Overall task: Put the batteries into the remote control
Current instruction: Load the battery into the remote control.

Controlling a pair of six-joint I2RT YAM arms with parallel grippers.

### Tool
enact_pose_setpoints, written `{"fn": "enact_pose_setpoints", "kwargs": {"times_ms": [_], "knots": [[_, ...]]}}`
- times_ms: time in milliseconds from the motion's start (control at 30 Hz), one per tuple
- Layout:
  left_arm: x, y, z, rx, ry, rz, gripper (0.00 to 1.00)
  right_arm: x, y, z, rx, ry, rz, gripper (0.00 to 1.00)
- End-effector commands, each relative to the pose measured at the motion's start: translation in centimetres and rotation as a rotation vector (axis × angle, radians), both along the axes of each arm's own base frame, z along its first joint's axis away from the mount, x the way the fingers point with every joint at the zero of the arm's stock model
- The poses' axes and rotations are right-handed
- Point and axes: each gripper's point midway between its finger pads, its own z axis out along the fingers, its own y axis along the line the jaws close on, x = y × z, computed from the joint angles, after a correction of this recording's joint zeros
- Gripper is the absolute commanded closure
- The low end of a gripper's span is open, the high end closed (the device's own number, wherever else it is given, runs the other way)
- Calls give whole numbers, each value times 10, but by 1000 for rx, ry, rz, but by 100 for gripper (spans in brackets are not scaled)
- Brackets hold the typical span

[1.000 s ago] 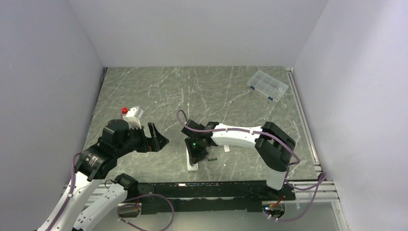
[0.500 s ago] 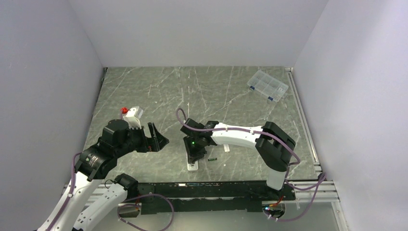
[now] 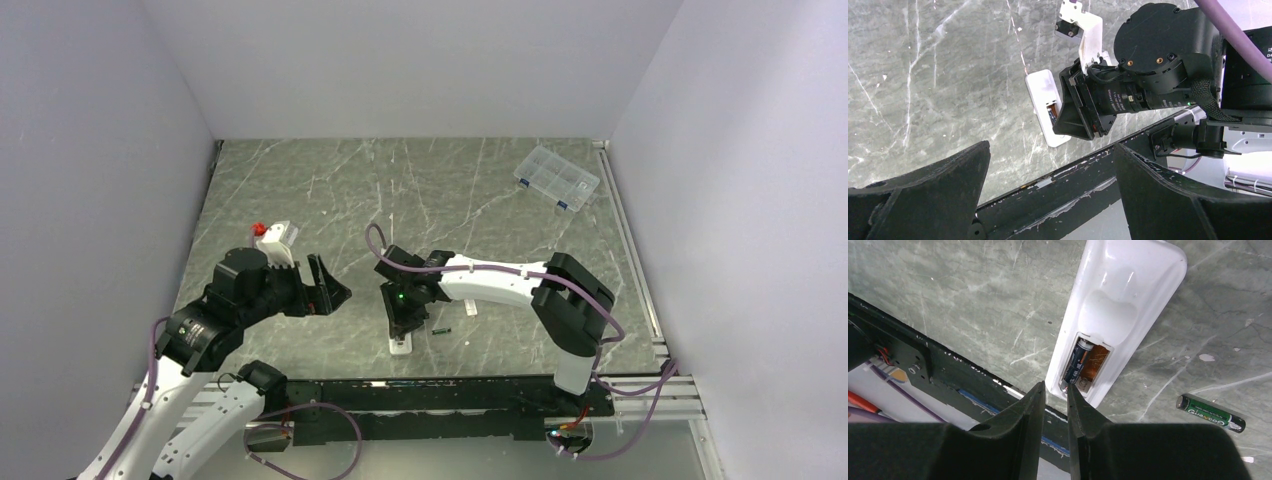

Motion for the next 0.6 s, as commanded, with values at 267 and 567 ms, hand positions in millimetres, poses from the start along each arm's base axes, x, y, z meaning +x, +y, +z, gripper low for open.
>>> {"fn": "enact_pose_setpoints", "kwargs": {"times_ms": [267, 567], "knots": [[14, -11, -3, 4, 31, -19, 2, 1, -11, 39, 108, -121, -6, 74], [36, -32, -20, -19, 97, -34, 4, -24, -31, 35, 142, -183, 35, 74]]}}
